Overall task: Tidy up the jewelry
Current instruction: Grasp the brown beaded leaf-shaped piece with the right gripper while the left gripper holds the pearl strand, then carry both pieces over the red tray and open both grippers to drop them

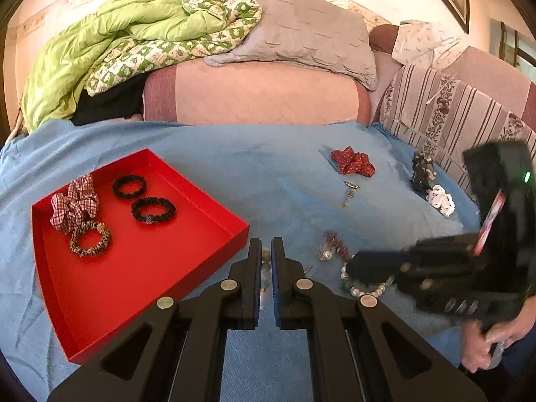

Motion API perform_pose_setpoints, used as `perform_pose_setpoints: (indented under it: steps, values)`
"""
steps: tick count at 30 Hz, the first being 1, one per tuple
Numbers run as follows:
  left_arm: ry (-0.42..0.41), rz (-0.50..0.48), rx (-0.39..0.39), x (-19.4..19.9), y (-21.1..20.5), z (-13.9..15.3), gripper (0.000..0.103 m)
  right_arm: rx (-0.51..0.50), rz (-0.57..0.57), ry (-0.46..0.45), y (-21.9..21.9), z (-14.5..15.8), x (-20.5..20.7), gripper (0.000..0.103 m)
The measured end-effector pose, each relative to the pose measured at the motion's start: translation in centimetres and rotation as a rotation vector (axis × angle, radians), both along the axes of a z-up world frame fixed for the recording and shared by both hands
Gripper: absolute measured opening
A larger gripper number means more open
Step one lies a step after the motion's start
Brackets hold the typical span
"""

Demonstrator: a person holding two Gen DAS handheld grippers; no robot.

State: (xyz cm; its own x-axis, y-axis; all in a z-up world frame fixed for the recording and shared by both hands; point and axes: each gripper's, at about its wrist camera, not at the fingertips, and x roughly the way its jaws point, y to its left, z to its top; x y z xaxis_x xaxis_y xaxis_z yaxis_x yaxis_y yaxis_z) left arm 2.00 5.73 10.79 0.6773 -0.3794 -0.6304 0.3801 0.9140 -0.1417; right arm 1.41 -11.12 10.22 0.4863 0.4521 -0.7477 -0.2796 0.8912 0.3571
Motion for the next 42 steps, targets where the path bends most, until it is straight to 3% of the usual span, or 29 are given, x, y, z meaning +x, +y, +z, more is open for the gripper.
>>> perform_pose_setpoints:
  steps: [12,24,42]
  values:
    - [-0.084,0.065,0.024,0.9,-0.3,1.0,0.005,0.054,-0.083,-0.041,-1.2,1.5,0.4,0.017]
    - [-0.103,0.157,0.011,2.6,3.7,1.8,0.005,0.089,-0.092,-0.038,1.3,1.6,2.1,0.017]
    - [-0.030,0.313,-0.045,4.0,13.0,1.3,0.005,0.155,-0.051,-0.036,7.6,1.8,5.0,0.018]
